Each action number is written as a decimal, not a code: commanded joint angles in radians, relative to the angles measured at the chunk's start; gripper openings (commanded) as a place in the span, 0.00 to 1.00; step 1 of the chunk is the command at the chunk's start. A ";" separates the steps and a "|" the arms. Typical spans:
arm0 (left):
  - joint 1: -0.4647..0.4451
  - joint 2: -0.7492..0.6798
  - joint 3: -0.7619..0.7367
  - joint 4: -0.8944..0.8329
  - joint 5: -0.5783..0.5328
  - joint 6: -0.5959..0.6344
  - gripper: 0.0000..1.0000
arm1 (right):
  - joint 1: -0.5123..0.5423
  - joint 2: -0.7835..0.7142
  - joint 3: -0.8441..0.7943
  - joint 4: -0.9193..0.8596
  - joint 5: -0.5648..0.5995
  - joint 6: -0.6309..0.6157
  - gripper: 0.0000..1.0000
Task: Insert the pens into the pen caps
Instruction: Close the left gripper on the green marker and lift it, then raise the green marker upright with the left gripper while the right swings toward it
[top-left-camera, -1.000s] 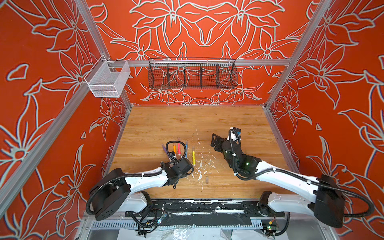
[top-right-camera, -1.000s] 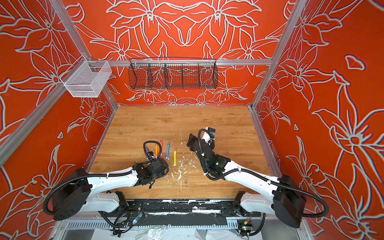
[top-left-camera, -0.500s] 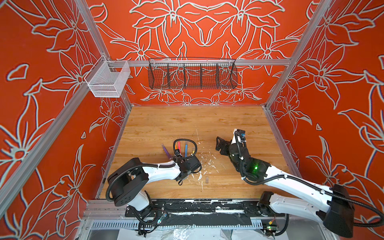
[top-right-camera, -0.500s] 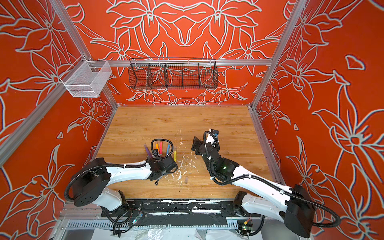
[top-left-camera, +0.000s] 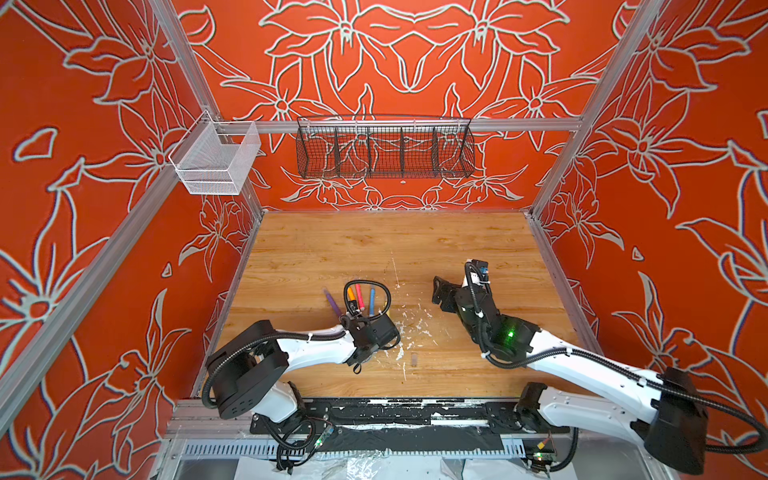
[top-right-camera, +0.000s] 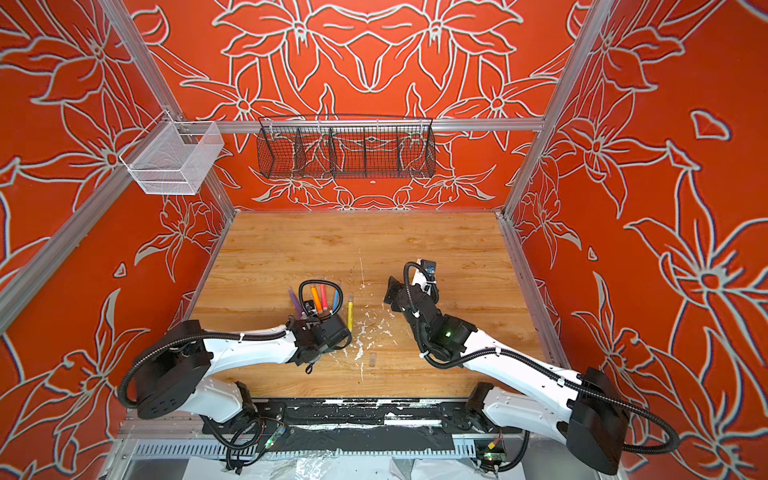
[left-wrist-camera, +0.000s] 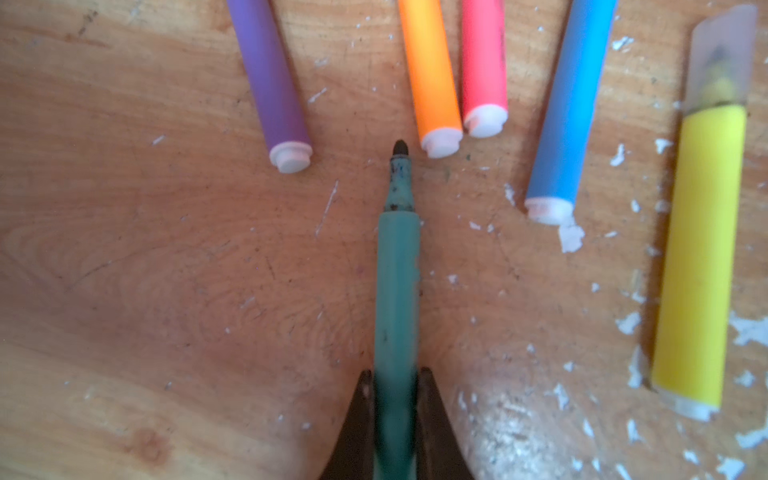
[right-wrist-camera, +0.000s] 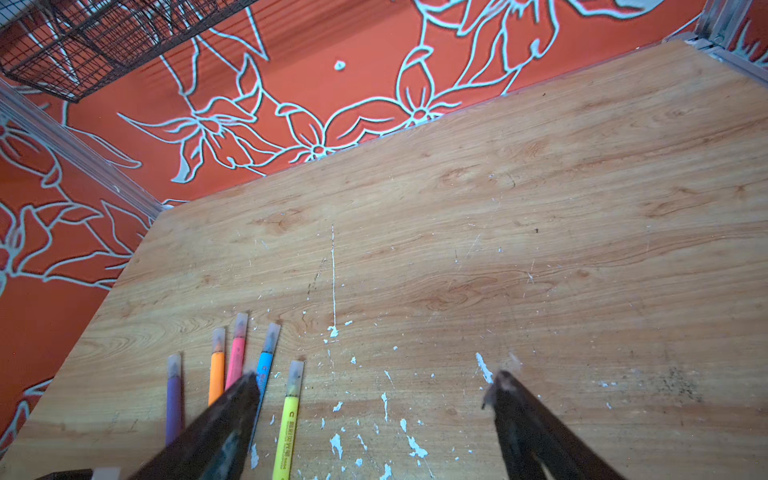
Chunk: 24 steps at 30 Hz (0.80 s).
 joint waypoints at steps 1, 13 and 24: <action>-0.007 -0.087 -0.028 -0.062 -0.003 0.022 0.00 | -0.004 0.021 0.036 0.009 -0.067 -0.055 0.89; -0.005 -0.690 0.040 -0.018 -0.005 0.411 0.00 | -0.007 0.032 0.082 0.016 -0.189 -0.074 0.93; -0.007 -0.886 -0.340 0.605 0.365 0.653 0.00 | -0.007 0.039 0.087 0.026 -0.512 -0.091 0.86</action>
